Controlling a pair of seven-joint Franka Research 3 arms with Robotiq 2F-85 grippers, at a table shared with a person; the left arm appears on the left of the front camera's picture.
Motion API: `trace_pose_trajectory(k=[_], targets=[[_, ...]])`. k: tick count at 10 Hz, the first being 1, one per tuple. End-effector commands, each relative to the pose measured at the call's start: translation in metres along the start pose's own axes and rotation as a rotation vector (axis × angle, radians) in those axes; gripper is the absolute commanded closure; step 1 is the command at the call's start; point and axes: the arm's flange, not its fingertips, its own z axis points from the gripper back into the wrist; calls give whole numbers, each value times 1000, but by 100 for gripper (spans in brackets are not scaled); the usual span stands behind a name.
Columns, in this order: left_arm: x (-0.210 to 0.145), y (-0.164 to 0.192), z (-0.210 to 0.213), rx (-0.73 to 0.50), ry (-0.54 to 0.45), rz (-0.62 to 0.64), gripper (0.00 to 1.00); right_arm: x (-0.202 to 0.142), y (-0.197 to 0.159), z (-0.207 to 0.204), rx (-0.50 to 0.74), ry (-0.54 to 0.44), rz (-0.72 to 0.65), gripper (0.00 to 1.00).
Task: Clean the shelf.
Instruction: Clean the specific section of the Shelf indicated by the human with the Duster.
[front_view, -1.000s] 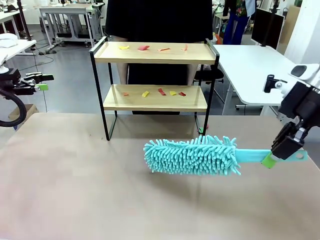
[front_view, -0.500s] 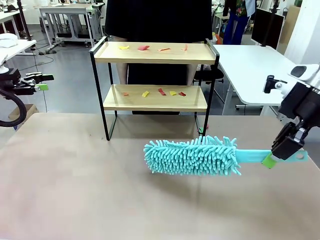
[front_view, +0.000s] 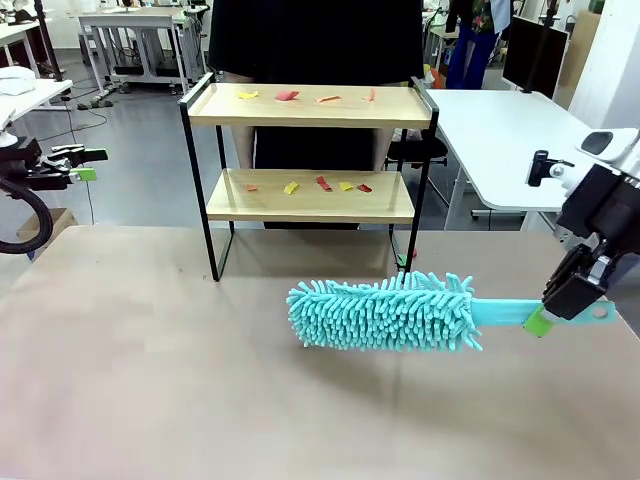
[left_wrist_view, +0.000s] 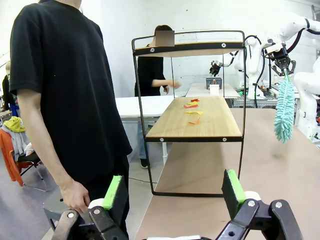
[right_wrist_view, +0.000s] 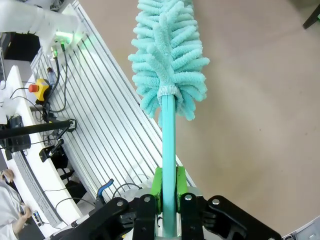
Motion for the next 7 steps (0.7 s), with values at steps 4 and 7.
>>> trace_pose_trajectory(k=[4,7], targets=[[2,-2,0,-3,2,-13,0,1,2,1,1,-7,-17,87],[2,-2,0,-3,2,-13,0,1,2,1,1,-7,-17,87]])
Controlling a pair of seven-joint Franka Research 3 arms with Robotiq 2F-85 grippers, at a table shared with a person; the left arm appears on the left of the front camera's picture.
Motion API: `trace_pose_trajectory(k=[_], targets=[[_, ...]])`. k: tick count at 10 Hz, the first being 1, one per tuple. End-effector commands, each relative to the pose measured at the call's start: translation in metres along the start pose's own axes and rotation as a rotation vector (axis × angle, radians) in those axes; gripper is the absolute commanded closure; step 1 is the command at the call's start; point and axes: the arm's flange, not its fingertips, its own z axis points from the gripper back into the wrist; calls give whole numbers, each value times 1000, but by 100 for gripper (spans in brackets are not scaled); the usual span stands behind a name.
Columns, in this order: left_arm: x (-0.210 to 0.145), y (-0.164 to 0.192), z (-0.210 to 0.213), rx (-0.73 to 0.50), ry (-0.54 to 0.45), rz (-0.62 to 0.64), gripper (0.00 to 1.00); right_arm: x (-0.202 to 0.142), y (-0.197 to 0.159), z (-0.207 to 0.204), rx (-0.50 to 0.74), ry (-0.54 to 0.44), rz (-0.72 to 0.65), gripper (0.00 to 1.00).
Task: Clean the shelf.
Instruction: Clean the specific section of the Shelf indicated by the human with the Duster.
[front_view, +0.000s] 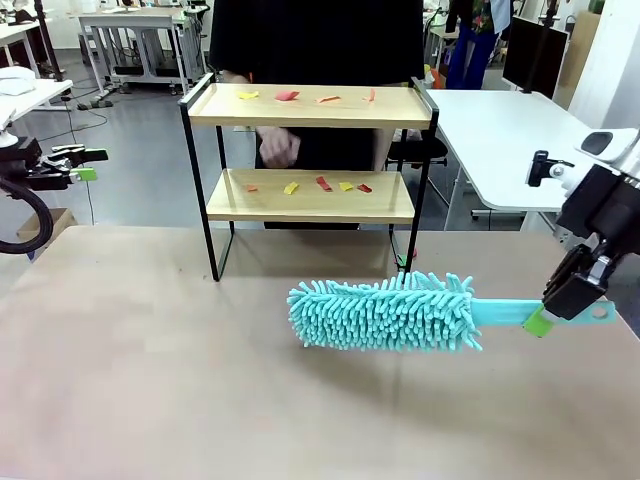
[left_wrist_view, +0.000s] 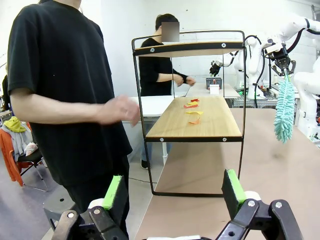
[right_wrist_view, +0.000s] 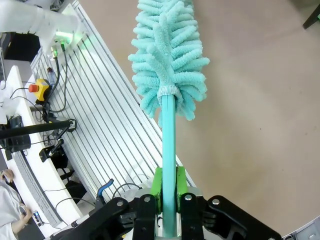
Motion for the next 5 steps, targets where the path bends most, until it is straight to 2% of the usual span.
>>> trace_pose_trajectory(k=[1,5], targets=[[2,-2,0,-3,2,-13,0,1,2,1,1,-7,-17,87],[2,-2,0,-3,2,-13,0,1,2,1,1,-7,-17,87]])
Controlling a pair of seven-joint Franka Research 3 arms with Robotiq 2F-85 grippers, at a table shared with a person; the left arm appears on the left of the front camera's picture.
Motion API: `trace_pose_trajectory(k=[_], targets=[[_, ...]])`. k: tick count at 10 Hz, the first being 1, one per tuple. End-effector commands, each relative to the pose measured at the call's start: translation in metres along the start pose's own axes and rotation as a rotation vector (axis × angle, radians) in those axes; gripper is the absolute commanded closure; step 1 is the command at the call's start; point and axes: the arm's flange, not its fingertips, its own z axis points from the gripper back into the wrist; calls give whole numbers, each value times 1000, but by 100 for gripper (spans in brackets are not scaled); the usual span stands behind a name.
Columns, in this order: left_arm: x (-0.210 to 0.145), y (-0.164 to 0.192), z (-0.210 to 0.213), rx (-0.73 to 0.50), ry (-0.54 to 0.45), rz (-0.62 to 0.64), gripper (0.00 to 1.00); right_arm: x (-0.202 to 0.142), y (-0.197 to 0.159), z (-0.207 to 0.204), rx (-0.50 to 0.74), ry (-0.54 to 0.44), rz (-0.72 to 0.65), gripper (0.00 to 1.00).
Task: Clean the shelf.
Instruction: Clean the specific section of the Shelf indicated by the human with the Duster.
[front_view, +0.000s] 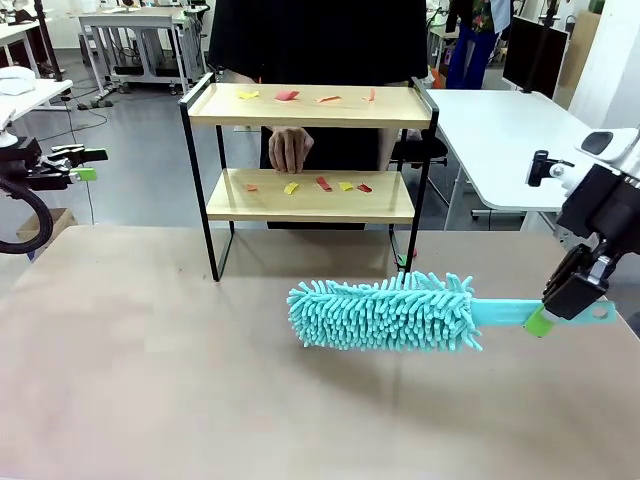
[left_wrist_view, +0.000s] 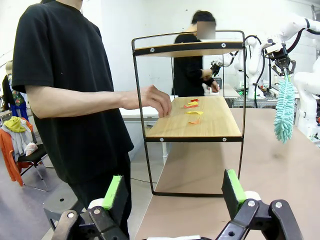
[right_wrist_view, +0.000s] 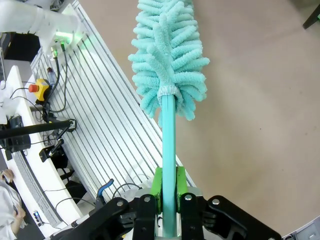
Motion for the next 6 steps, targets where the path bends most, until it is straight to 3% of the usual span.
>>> trace_pose_trajectory(k=[1,6], targets=[[2,-2,0,-3,2,-13,0,1,2,1,1,-7,-16,87],[2,-2,0,-3,2,-13,0,1,2,1,1,-7,-16,87]])
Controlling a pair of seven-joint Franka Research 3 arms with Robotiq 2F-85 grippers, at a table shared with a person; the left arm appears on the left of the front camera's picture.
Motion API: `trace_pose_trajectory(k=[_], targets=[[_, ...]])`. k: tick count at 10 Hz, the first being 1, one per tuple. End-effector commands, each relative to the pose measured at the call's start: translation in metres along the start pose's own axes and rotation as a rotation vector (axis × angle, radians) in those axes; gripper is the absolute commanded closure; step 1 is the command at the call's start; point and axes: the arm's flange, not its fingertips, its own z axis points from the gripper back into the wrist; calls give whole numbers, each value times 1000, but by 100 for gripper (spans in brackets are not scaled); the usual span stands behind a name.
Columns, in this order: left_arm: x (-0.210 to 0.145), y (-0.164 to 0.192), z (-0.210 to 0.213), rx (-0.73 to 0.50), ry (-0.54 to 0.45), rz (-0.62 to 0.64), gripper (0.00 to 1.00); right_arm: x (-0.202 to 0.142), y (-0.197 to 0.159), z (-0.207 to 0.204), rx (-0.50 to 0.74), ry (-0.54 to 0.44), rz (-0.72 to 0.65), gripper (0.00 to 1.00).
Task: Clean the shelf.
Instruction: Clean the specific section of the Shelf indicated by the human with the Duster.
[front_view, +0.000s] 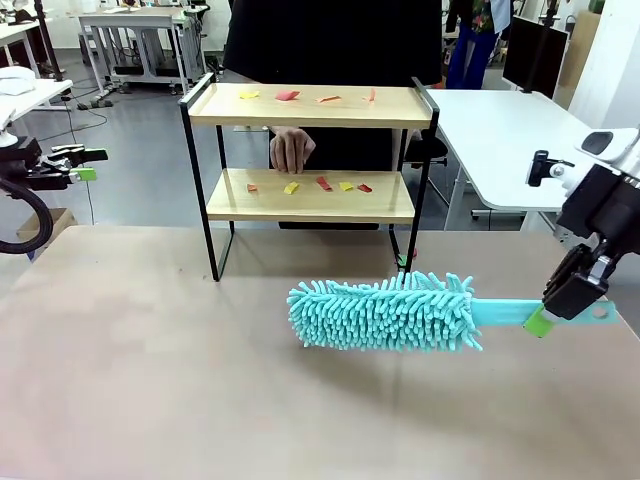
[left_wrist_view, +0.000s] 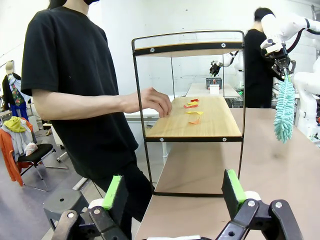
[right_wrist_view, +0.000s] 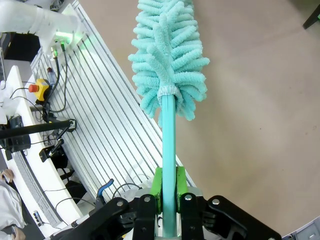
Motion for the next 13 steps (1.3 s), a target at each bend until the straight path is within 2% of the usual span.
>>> trace_pose_trajectory(k=[1,7,11,13], targets=[[2,-2,0,-3,2,-13,0,1,2,1,1,-7,-16,87],[2,-2,0,-3,2,-13,0,0,0,0,0,0,0,87],[2,-2,0,-3,2,-13,0,46,42,-3,86,-183,-58,87],[2,-2,0,-3,2,-13,0,72,74,-9,105,-312,-122,87]])
